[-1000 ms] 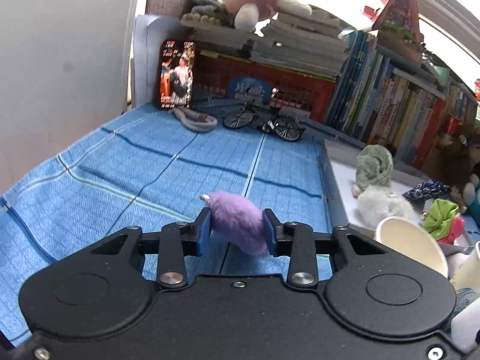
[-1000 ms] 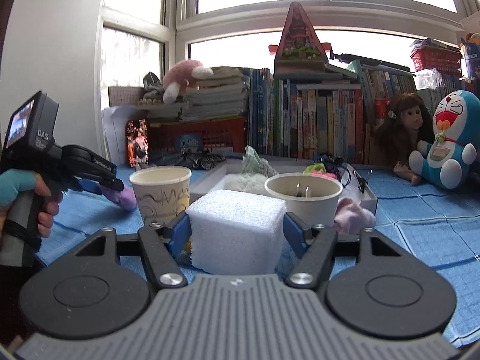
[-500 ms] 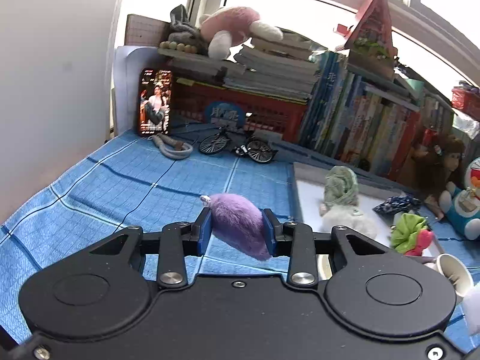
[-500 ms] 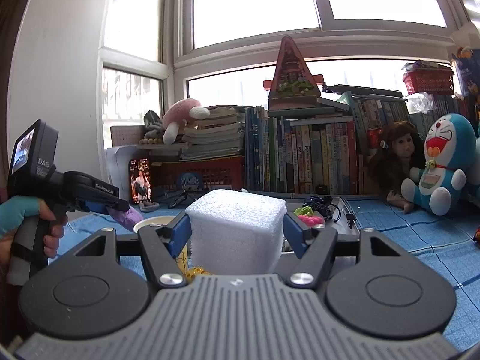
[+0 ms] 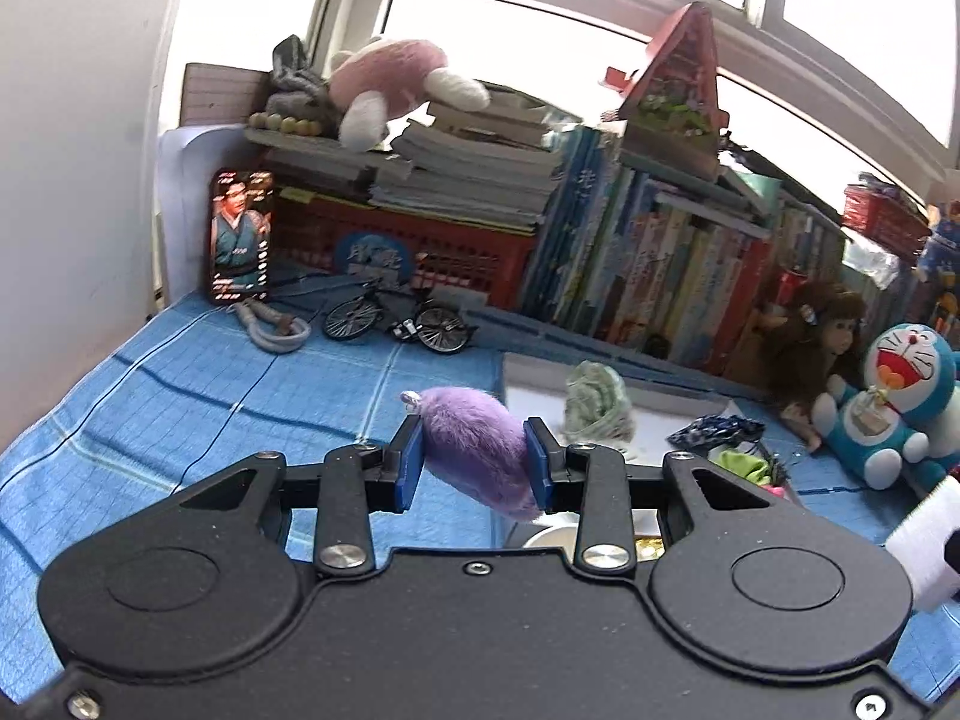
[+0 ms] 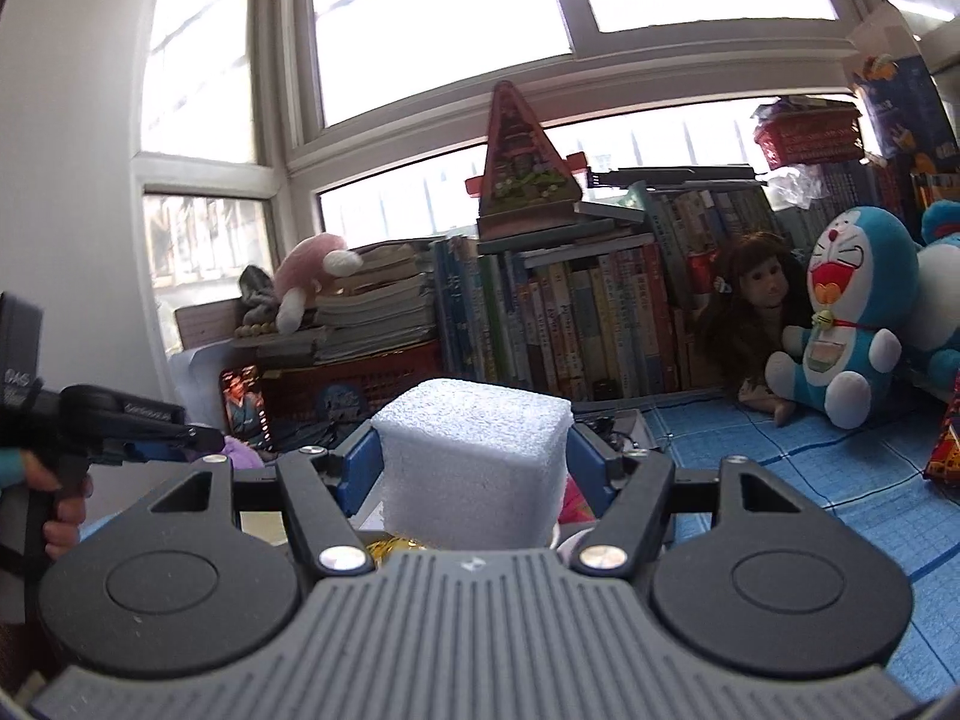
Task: Organize soft objects
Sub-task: 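Carry the purple plush with the left tool while the right tool carries the foam block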
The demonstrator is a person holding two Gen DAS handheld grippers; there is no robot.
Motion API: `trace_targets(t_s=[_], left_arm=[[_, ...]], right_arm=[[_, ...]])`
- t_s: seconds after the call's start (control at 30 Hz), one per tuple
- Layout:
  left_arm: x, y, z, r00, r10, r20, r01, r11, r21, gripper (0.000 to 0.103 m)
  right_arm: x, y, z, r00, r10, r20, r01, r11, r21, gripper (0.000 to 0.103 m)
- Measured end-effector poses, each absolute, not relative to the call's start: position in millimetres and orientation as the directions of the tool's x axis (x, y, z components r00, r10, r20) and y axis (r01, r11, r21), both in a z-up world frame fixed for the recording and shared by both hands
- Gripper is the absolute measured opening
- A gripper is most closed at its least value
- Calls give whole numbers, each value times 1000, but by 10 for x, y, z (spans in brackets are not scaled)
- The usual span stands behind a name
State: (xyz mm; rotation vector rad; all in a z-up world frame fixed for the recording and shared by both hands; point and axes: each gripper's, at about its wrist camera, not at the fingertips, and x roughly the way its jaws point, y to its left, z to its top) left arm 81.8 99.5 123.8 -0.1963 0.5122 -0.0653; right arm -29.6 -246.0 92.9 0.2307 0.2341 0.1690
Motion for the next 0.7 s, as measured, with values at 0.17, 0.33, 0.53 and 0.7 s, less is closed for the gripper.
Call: trace_targets(t_s=[0.17, 0.33, 0.53, 0.7], left_arm=[[920, 846, 1347, 860, -175, -480, 77, 973, -216, 33], [1069, 716, 1476, 841, -241, -484, 140, 962, -235, 33], [1402, 576, 1590, 792, -307, -528, 182, 944, -276, 33], [1695, 446, 1542, 725, -348, -594, 191, 931, -312, 33]], right_arm=[[-130, -2601, 1002, 960, 173, -221, -114, 960, 257, 69], [52, -2709, 1117, 961, 159, -226, -102, 964, 246, 68], [384, -2844, 1243, 951, 166, -262, -97, 961, 257, 68], [751, -2899, 1226, 914, 186, -361, -84, 956, 280, 68]])
